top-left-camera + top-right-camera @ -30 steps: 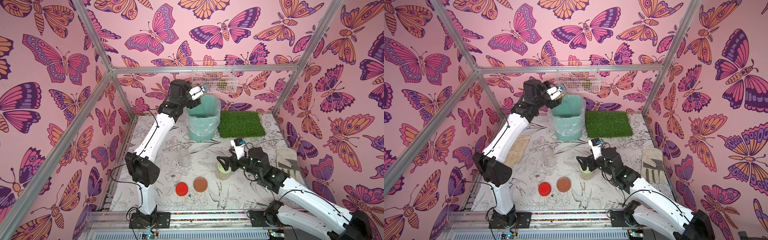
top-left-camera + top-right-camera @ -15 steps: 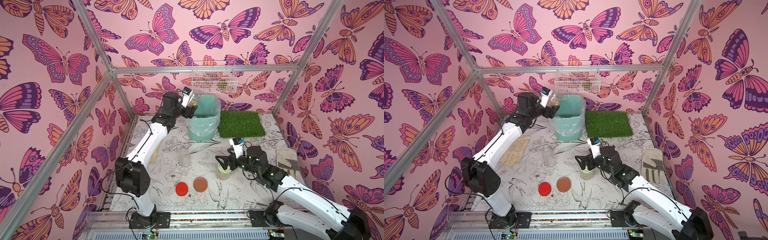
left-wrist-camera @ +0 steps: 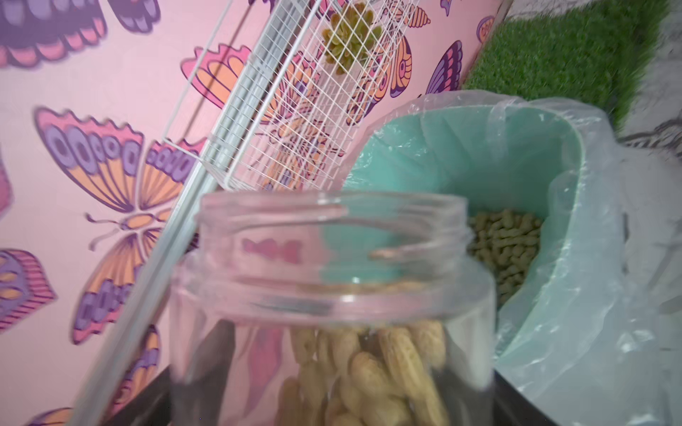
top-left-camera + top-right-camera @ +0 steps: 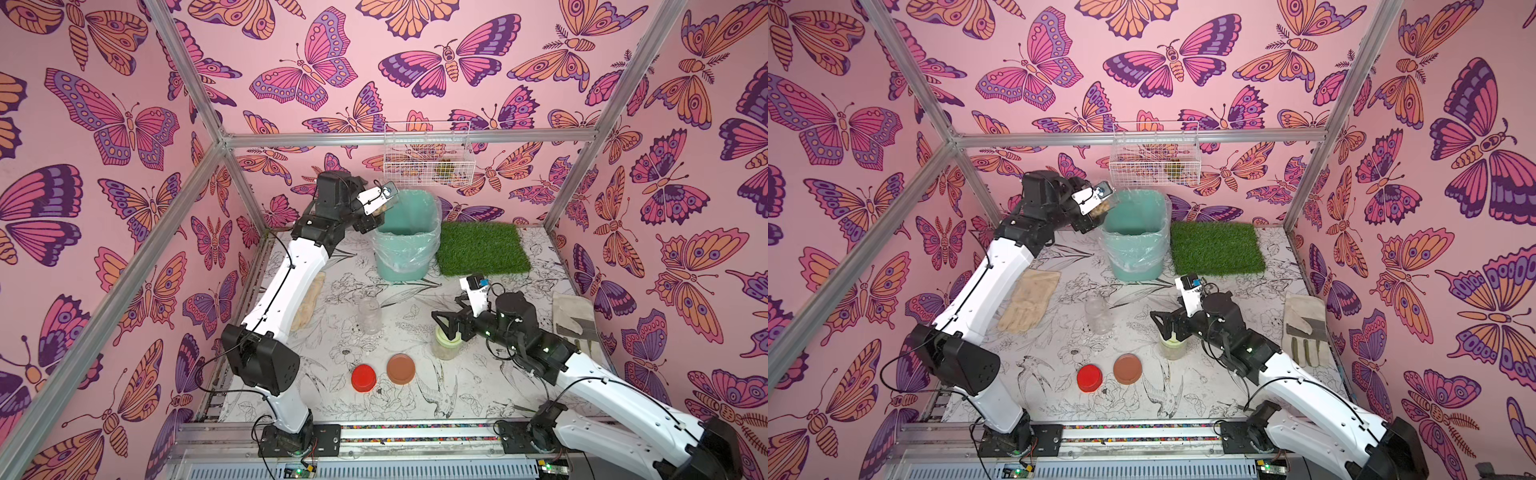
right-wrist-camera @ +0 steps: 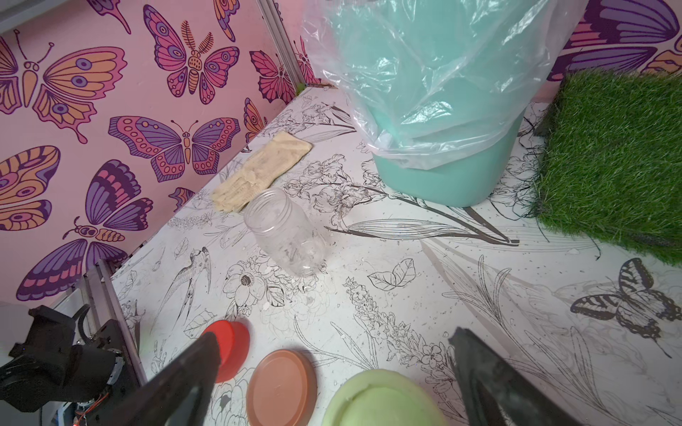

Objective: Empty moldy peanuts from jars
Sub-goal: Pour the moldy peanuts from the jar into the trash bin.

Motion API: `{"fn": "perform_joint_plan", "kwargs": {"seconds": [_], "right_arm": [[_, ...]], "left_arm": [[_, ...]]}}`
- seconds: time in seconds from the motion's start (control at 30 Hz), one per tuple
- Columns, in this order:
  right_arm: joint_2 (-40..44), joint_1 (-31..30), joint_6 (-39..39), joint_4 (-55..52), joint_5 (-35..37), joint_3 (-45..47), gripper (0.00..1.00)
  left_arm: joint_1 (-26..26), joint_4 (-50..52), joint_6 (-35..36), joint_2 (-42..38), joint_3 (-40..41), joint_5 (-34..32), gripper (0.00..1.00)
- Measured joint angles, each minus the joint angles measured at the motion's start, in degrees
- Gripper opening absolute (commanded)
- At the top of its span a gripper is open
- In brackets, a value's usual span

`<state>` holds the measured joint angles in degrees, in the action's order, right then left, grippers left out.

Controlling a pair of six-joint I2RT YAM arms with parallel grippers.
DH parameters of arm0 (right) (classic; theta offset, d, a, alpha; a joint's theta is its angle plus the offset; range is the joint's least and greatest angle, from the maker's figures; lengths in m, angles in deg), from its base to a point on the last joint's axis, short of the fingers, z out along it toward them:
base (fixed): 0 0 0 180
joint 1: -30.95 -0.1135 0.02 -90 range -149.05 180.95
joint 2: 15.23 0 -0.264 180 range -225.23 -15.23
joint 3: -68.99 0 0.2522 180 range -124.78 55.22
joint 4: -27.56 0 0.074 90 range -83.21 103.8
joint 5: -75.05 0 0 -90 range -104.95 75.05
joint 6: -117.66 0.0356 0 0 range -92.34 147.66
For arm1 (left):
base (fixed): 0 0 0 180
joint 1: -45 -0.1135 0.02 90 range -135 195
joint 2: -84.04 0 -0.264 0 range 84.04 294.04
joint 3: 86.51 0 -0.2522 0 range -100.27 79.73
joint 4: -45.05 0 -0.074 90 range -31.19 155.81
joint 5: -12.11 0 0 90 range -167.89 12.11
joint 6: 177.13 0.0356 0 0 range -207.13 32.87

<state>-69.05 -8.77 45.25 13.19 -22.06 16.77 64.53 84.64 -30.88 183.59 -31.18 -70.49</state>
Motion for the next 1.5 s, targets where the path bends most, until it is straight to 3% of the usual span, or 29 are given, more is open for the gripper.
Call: {"fn": "perform_joint_plan", "kwargs": {"seconds": [0.33, 0.57, 0.93, 1.37, 1.5], "right_arm": [[0.11, 0.0, -0.02, 0.48, 0.0, 0.76, 0.99], [0.68, 0.0, -0.04, 0.83, 0.02, 1.46, 0.99], [0.68, 0.0, -0.13, 1.73, 0.2, 2.91, 0.99], [0.7, 0.0, -1.11, 2.16, 0.24, 3.3, 0.99], [0.72, 0.0, -1.09, 2.8, 0.52, 3.61, 0.99]], "left_arm": [[2.6, 2.93, 35.82, 6.51, -6.05, -4.11, 0.0], [3.23, -3.58, 55.52, 11.93, -4.63, -7.8, 0.0], [4.09, -12.04, 62.42, 13.53, -4.63, -8.92, 0.0], [4.24, -14.38, 63.21, 13.53, -3.93, -7.8, 0.0], [4.39, -17.31, 60.26, 13.4, -3.87, -7.48, 0.0]]}}
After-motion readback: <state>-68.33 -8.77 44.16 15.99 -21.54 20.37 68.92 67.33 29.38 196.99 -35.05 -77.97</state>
